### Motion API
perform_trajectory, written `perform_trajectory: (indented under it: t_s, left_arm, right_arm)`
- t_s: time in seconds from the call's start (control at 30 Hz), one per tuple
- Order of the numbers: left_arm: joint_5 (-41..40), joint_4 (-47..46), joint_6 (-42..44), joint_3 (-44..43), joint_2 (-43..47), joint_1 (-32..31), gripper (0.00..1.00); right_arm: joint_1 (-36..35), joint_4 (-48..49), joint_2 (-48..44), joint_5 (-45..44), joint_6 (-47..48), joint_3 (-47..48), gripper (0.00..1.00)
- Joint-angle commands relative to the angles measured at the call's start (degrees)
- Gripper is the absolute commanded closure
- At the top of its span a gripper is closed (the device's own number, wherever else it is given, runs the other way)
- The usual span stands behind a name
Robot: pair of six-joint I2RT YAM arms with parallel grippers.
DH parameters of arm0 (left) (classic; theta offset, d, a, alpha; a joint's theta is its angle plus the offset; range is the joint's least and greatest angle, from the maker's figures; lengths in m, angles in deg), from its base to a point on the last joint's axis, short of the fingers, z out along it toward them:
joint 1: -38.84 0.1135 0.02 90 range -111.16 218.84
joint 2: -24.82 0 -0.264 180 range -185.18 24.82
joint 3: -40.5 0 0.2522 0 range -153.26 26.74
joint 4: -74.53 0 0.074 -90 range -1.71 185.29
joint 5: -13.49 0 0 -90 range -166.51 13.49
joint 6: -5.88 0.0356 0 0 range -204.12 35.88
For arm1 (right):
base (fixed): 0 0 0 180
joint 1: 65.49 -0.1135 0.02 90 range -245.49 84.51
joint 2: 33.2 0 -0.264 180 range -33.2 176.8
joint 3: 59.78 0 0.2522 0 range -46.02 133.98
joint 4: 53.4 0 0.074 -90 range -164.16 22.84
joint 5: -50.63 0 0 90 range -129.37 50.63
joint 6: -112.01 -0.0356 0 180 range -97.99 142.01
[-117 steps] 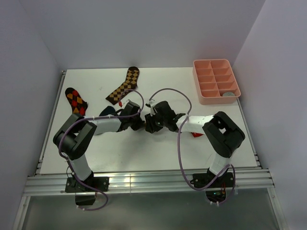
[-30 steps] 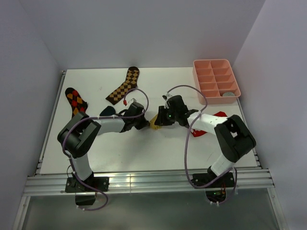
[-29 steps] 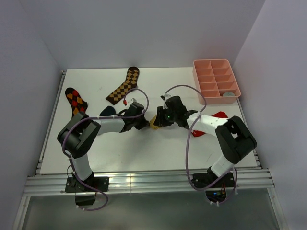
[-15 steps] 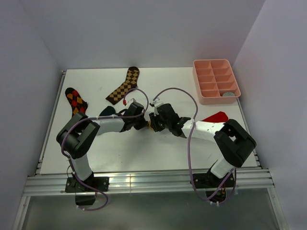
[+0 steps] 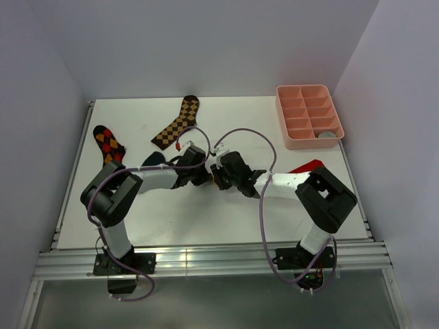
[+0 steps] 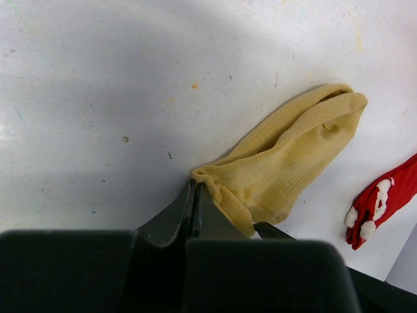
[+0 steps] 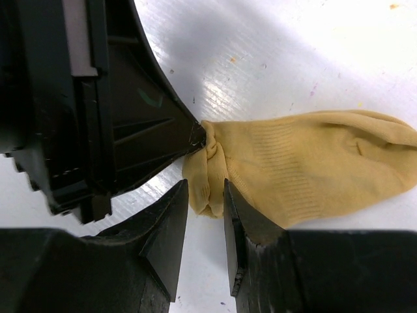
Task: Roll the socks
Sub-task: Roll the sock at the center of the board.
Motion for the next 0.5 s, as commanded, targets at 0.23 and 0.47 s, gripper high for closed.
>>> perform_trajectory:
  t_s: [0.23, 0.47]
  left_arm:
    - [-0.17, 2.71, 1.04, -1.37, 2.78, -0.24, 1.00]
    - [-0.52, 3.41, 1.30, -1.63, 3.14, -0.24, 1.00]
  right_arm:
    - [-2.20, -1.16, 5.52, -4.02, 1.56, 3.07, 0.64]
    - [-2.20, -1.42, 2.28, -4.73, 0.15, 1.93, 0.61]
